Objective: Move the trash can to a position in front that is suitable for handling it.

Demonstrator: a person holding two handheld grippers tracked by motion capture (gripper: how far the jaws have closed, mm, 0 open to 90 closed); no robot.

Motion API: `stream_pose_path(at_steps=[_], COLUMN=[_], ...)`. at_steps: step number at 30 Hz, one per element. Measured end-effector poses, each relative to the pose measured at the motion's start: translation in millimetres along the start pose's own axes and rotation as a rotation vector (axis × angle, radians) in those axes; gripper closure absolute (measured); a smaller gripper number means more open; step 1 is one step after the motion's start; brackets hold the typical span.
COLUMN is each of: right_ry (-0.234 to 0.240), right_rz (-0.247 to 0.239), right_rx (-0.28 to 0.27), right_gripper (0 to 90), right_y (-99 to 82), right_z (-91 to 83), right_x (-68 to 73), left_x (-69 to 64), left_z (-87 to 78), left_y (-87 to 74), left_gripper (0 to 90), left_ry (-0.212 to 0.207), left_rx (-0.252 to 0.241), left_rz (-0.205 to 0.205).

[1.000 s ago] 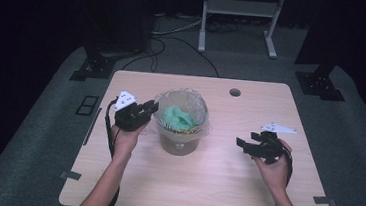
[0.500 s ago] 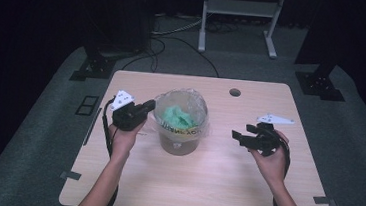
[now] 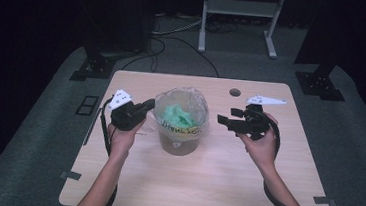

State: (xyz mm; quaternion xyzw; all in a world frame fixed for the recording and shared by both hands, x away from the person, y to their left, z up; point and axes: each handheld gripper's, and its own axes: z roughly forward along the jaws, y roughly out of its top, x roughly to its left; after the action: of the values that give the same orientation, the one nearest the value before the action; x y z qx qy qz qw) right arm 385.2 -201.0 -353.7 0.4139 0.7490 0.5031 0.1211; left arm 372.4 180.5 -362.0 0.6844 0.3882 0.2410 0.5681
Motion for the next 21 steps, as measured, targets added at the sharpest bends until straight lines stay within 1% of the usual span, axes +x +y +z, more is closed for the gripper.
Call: stream_pose_path(at_steps=[2, 4, 5, 9, 13, 18, 21], right_ry=[0.015, 0.042, 0.042, 0.065, 0.078, 0.071, 0.050], right_rz=[-0.004, -0.005, -0.005, -0.010, -0.019, -0.030, -0.040], right_rx=[-0.003, -0.008, -0.008, -0.012, -0.006, 0.021, 0.038], right_gripper=[31.0, 31.3, 31.3, 31.5, 31.7, 34.8, 43.3], right_y=[6.5, 14.9, 14.9, 23.7, 29.9, 33.0, 33.1], right_z=[2.5, 6.6, 6.6, 12.6, 19.3, 28.5, 33.3], right_x=[5.2, 12.0, 12.0, 20.1, 26.3, 31.5, 33.4], left_x=[0.2, 0.1, -0.1, -0.2, -0.5, -2.0, -2.8], left_z=[-0.6, -0.8, -0.9, -1.0, -1.4, -2.2, -2.7], left_y=[0.6, 0.7, 0.8, 1.1, 2.1, 4.6, 6.2], left_gripper=[88.1, 88.1, 88.1, 88.1, 88.2, 88.2, 88.2], left_ry=[-0.003, -0.007, -0.007, -0.011, -0.015, -0.022, -0.025], left_rx=[0.000, -0.002, -0.001, -0.002, -0.005, -0.012, -0.019], left_rz=[-0.001, -0.002, -0.001, -0.002, -0.007, -0.004, -0.005])
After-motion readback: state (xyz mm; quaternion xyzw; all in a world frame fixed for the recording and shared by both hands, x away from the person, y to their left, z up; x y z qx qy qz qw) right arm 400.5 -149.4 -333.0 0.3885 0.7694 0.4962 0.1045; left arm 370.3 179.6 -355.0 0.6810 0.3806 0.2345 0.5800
